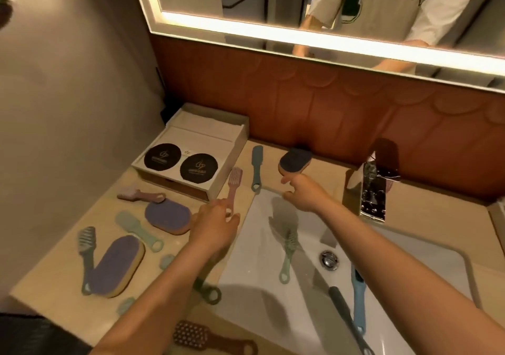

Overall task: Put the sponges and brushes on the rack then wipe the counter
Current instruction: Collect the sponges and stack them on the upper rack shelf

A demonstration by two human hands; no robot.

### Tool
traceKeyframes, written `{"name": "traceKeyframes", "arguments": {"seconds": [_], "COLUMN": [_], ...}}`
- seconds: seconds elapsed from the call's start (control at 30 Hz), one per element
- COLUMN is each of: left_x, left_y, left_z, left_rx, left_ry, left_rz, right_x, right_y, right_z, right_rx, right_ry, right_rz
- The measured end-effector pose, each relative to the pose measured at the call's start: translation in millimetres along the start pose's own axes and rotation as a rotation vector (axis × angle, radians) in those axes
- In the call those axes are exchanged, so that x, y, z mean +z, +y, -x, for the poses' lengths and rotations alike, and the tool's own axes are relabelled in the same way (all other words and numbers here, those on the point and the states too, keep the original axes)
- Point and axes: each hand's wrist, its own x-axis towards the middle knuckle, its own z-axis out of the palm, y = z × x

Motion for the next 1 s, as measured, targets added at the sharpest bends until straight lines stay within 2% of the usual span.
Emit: {"name": "traceKeyframes", "arguments": {"seconds": [0.07,0.13,0.3,0.5,0.6,0.67,0.83,0.93,1.0], "left_x": [0.6,1.5,5.0,18.3,22.9,22.9,18.7,15.3,13.3], "left_y": [-17.1,-35.6,-66.7,-84.1,-88.0,-88.2,-87.0,-80.2,-71.5], "left_z": [-5.0,-11.9,-26.5,-39.7,-39.2,-38.0,-31.0,-19.1,-8.6], "left_rx": [-0.031,-0.076,-0.197,-0.272,-0.225,-0.199,-0.146,-0.008,0.076], "left_ry": [0.129,0.192,0.186,0.085,0.164,0.234,0.388,0.473,0.481], "left_rz": [-0.109,-0.186,-0.264,-0.273,-0.228,-0.167,-0.046,0.083,0.276], "right_x": [7.7,12.8,12.3,22.5,25.5,24.9,21.0,21.7,21.9], "right_y": [1.6,3.1,4.7,16.5,18.3,16.7,11.9,4.3,-5.3], "right_z": [-26.3,-50.3,-88.5,-115.5,-117.8,-114.0,-83.2,-56.5,-32.9], "right_rx": [0.028,0.05,0.18,0.249,0.241,0.26,0.244,0.232,0.288], "right_ry": [0.03,0.046,-0.005,-0.063,-0.011,0.054,0.337,0.509,0.529], "right_rz": [0.07,0.152,0.311,0.3,0.256,0.207,0.017,-0.337,-0.657]}}
